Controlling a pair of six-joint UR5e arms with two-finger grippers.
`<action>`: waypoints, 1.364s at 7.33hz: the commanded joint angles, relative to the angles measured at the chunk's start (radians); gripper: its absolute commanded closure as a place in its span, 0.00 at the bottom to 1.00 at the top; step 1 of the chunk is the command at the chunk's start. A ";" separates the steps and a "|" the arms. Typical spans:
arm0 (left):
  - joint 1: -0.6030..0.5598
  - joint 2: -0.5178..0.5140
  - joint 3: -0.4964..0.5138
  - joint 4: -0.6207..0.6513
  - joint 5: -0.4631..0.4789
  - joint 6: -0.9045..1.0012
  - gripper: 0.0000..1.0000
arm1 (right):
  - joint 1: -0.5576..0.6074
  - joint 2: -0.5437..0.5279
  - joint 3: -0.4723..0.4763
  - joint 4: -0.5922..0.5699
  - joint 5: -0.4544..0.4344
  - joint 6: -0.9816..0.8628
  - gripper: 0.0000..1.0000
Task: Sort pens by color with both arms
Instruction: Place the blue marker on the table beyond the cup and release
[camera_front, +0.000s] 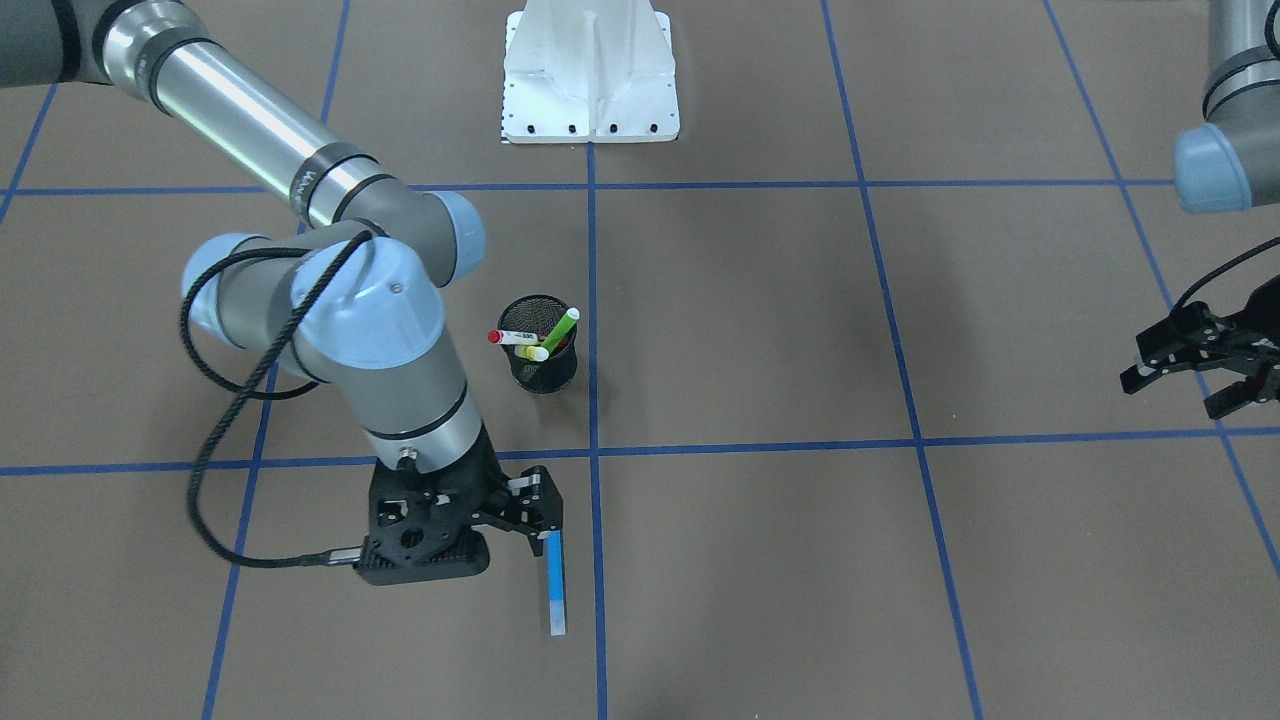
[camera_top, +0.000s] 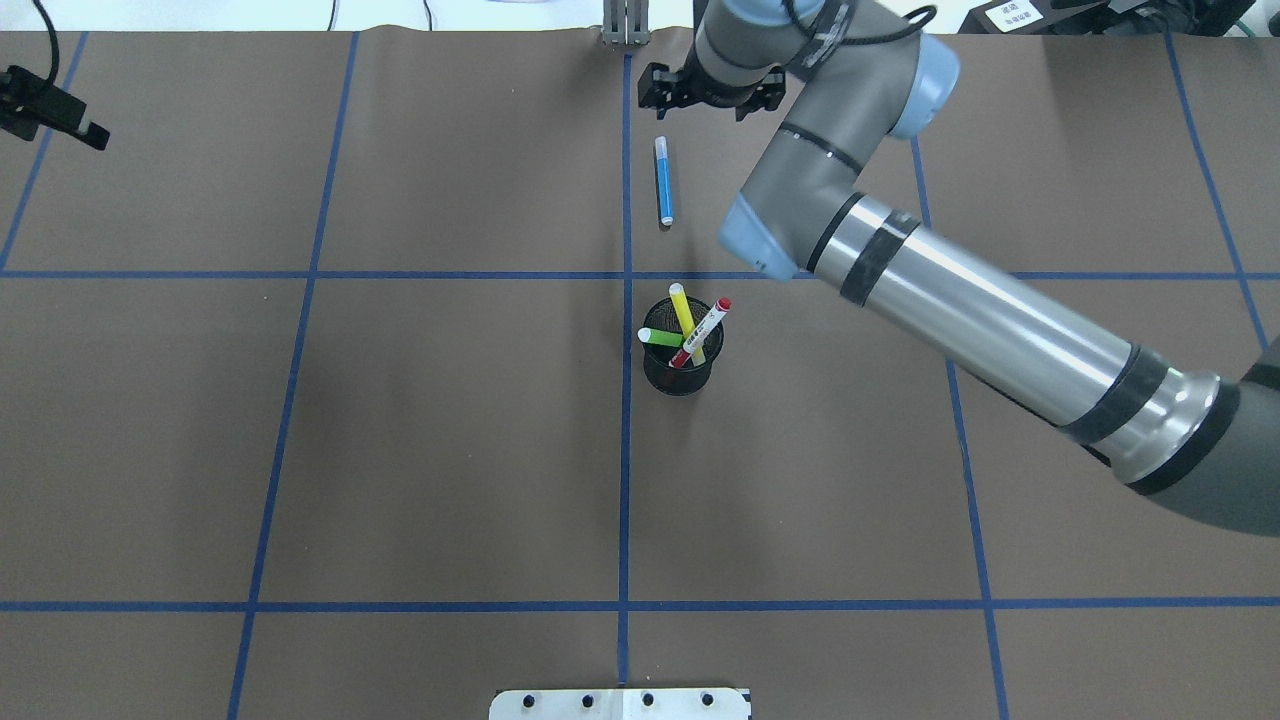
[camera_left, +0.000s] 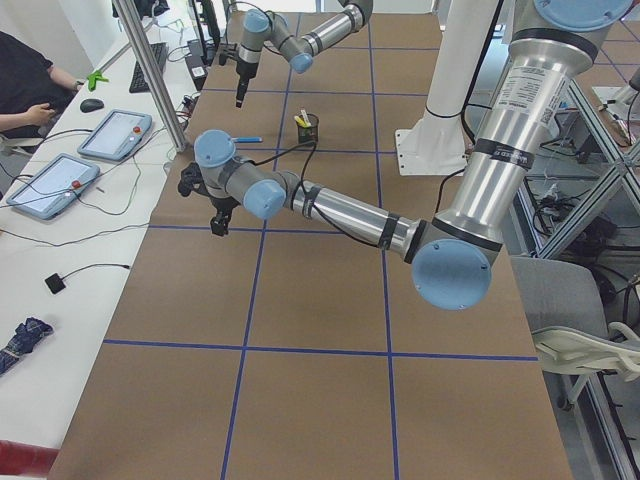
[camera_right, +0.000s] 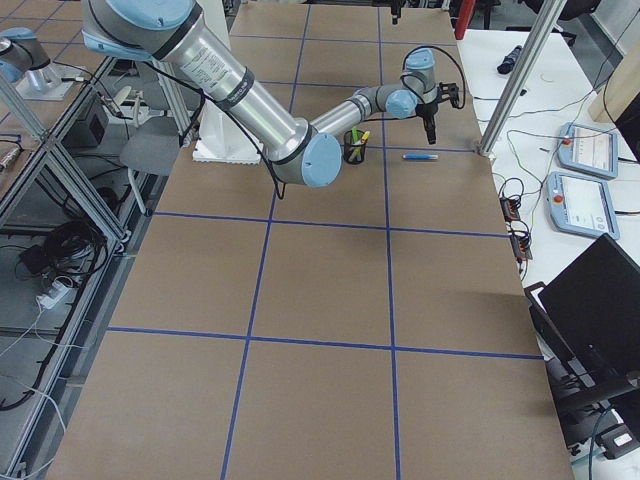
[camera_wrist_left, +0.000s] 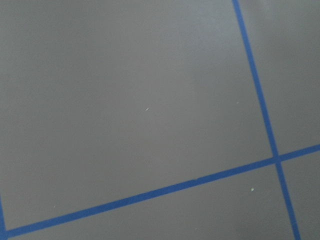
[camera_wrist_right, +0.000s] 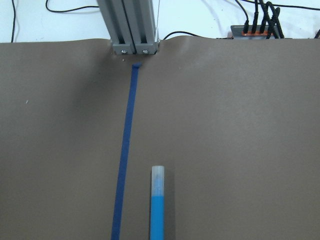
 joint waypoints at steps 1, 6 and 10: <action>0.127 -0.151 -0.016 0.002 0.009 -0.180 0.00 | 0.111 -0.013 0.037 -0.132 0.133 -0.074 0.01; 0.395 -0.287 -0.135 -0.108 0.174 -0.211 0.00 | 0.222 -0.148 0.123 -0.185 0.214 -0.269 0.01; 0.572 -0.532 -0.125 0.208 0.419 -0.207 0.01 | 0.266 -0.243 0.187 -0.184 0.286 -0.292 0.01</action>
